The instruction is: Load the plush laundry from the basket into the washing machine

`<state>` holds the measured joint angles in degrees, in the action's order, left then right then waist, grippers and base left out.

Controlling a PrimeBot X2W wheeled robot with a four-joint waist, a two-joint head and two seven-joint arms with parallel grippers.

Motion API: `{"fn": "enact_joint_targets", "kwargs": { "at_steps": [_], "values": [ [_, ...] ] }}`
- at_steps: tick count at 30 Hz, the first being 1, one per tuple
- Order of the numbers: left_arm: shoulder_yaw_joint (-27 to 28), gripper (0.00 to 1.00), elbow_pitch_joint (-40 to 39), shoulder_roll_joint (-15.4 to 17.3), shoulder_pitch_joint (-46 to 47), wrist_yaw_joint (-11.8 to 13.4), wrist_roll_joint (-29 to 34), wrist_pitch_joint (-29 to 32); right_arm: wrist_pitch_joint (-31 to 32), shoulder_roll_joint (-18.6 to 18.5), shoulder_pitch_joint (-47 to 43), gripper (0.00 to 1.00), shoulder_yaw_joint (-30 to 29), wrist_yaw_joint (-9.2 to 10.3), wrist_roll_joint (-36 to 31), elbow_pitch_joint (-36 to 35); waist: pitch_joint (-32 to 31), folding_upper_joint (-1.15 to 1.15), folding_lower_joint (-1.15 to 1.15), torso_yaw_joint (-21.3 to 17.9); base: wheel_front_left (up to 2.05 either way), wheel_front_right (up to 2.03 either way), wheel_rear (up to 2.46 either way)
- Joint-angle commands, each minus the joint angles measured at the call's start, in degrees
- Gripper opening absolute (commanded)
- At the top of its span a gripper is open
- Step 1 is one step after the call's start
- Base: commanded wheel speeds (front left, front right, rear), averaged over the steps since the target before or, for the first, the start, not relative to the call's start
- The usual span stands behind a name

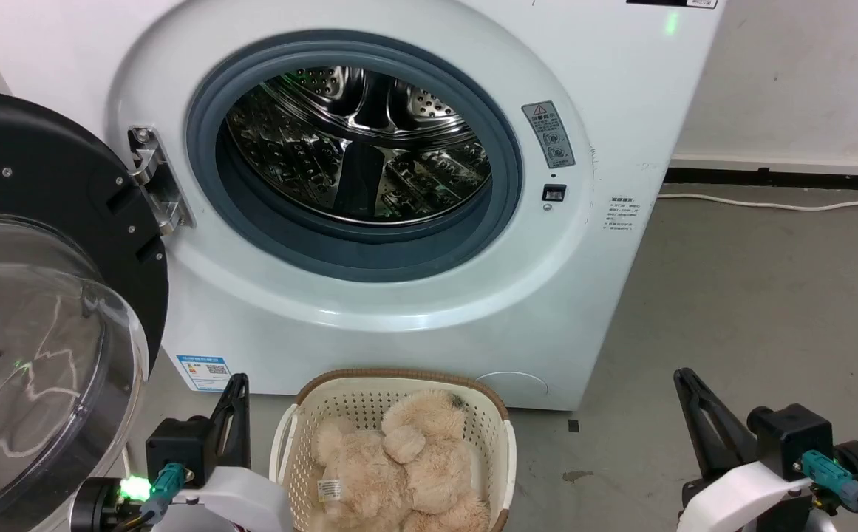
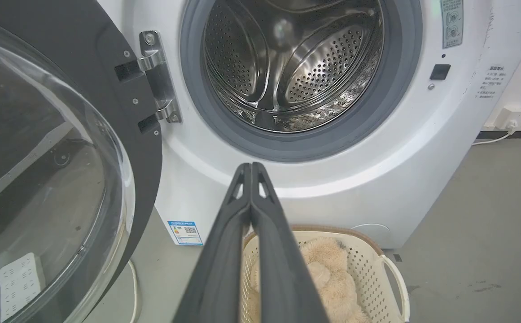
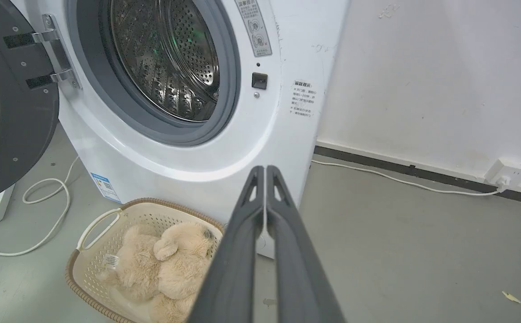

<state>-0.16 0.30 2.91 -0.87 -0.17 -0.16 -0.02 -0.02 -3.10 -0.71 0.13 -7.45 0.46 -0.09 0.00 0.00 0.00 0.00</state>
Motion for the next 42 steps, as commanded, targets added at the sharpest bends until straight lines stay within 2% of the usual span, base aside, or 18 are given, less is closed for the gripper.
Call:
{"fn": "enact_joint_targets", "kwargs": {
  "at_steps": [1, 24, 42],
  "values": [
    [0.0, 1.0, 0.0, 0.0, -0.01, 0.0, 0.0, 0.01, 0.0, 0.0, 0.0, 1.0, 0.01, 0.0, 0.0, 0.0, 0.0, 0.0, 0.0, 0.0, 0.0, 0.0, 0.0],
    [-3.33, 1.0, 1.35, 0.05, 0.69, -0.05, -0.37, -2.44, -2.44, 0.03, -0.39, 1.0, -0.79, 0.0, 2.18, -1.07, 1.55, 0.0, 0.0, -0.68, 0.0, 0.0, 0.0],
    [-6.09, 1.0, 12.13, 0.99, 6.46, -1.33, -1.79, -2.22, -4.59, 0.06, 1.66, 1.0, -0.45, 0.0, 6.59, -1.05, 9.33, 0.0, 0.0, -4.96, 0.0, 0.0, 0.0]
  ]
}}
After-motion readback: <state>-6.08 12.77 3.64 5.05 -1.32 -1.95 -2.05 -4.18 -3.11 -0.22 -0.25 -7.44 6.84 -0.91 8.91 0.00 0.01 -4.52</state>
